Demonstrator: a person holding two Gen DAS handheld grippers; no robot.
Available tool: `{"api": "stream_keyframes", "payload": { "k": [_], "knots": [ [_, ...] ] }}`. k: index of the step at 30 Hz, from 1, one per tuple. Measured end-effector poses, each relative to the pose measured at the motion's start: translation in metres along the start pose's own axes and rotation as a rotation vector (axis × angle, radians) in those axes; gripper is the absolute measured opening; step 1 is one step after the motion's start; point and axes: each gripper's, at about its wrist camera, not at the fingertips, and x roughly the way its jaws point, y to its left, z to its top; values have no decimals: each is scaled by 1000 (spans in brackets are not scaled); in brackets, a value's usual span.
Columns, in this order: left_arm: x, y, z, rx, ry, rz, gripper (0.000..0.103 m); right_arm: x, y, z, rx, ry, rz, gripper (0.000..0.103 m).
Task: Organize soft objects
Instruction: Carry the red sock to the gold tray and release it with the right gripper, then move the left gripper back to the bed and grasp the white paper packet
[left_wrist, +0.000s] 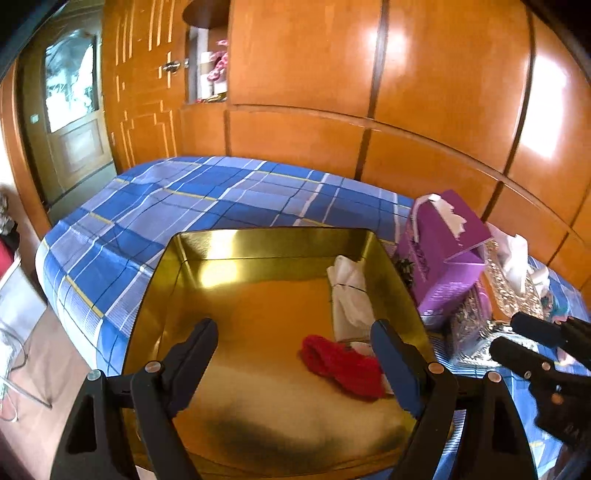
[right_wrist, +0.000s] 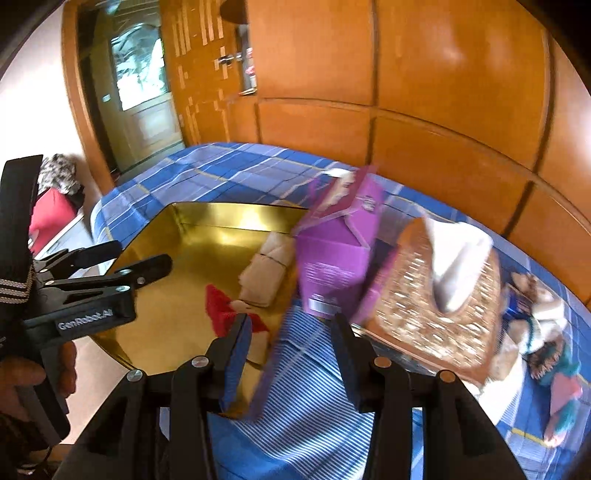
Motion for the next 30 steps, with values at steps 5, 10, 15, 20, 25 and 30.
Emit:
{"api": "stream_keyframes", "payload": {
  "k": [5, 10, 15, 20, 25, 30],
  "knots": [
    [-6, -15, -2, 35, -5, -24, 85, -18, -30, -14, 72, -27, -57, 45],
    [-12, -32, -5, 74, -7, -49, 85, -30, -59, -25, 152, -42, -105, 45],
    [-15, -47, -6, 113, -7, -69, 85, -40, -88, -38, 243, -55, -152, 45],
    [-24, -66, -6, 171, -21, -126, 85, -50, -114, -55, 308, -53, -214, 45],
    [-39, -99, -2, 270, -54, -222, 85, -64, -150, -87, 386, -26, -290, 45],
    [-51, -145, -1, 402, -68, -331, 85, -78, -187, -129, 485, 25, -384, 45]
  ]
}}
